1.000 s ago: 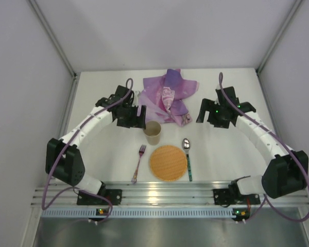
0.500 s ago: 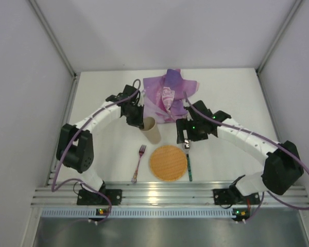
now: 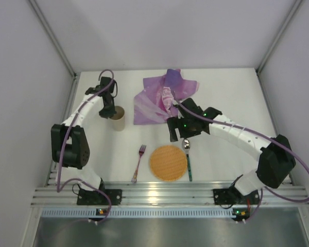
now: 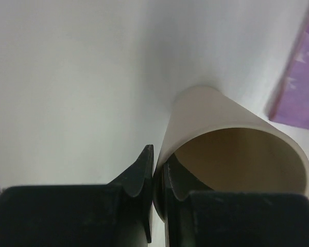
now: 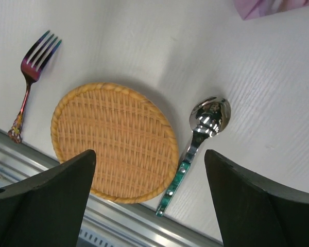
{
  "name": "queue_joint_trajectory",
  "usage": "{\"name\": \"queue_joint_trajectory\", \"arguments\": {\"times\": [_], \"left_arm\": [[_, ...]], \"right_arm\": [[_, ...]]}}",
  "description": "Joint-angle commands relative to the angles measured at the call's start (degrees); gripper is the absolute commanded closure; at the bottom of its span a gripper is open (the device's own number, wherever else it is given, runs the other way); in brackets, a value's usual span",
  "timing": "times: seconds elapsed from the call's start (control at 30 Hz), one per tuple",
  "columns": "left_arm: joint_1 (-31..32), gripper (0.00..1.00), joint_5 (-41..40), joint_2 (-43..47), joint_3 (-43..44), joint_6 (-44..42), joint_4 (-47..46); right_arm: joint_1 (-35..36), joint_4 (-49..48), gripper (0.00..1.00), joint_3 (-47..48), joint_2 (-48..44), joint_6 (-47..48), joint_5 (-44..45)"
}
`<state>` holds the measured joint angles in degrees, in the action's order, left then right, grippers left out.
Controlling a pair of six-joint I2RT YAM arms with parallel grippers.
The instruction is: Set the dinner table for one person
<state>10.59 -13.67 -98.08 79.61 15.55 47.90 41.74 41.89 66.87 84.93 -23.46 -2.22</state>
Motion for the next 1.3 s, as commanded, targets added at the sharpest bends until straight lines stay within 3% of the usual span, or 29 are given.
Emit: {"name": "queue_joint_trajectory", "arguments": {"times": [0.0,0.1,0.17,0.23,0.3,0.33,0.4,0.63,0.67,0.87,1.07,1.27], "left_arm": [[-4.6,1.0,-9.0,1.23,0.2,1.93,4.48],[-9.79,0.99,-6.99,1.23,0.02,2.64,4.22],[-10.15,0.86,-5.93,0.62,0.45,2.9,4.13],[-10.15,0.52,-6.01,-0.09,0.89,3.08,4.31],[-10.15,0.31,-6.28,-0.18,1.24,3.26,4.31],[-10.15,0.02,-6.19,-0.18,1.33,3.26,4.39],[-10.24,0.02,-6.02,0.08,1.77,3.43,4.66],[-10.15,0.02,-6.81,2.63,2.92,3.96,6.15],[-10.15,0.02,-6.72,2.89,2.74,4.05,6.33],[-10.15,0.02,-8.3,5.44,3.88,3.96,6.68],[-10.15,0.02,-7.52,6.5,6.07,4.84,8.7],[-10.15,0.02,-7.25,9.57,7.14,5.54,10.37]], "right_arm": [[3.69,1.0,0.13,3.09,1.55,3.59,0.46],[6.16,1.18,0.13,4.4,3.22,5.79,-1.2],[7.13,1.26,0.13,4.84,4.28,6.32,-1.73],[7.48,1.53,0.14,5.2,6.3,6.06,-1.56],[7.66,1.27,0.16,4.42,7.88,5.71,-2.0],[7.83,1.09,0.16,3.89,8.24,5.54,-2.09],[8.27,0.3,0.21,1.79,9.29,5.1,-2.18],[9.06,-0.4,0.57,-2.97,11.05,3.16,-3.49],[9.67,-0.49,0.66,-3.24,10.79,3.16,-3.84],[11.17,-1.72,0.9,-6.66,9.21,1.58,-3.94],[11.17,-2.6,1.0,-11.41,9.99,-0.61,2.02],[10.48,-0.85,1.0,-10.71,12.72,-1.06,10.63]]}}
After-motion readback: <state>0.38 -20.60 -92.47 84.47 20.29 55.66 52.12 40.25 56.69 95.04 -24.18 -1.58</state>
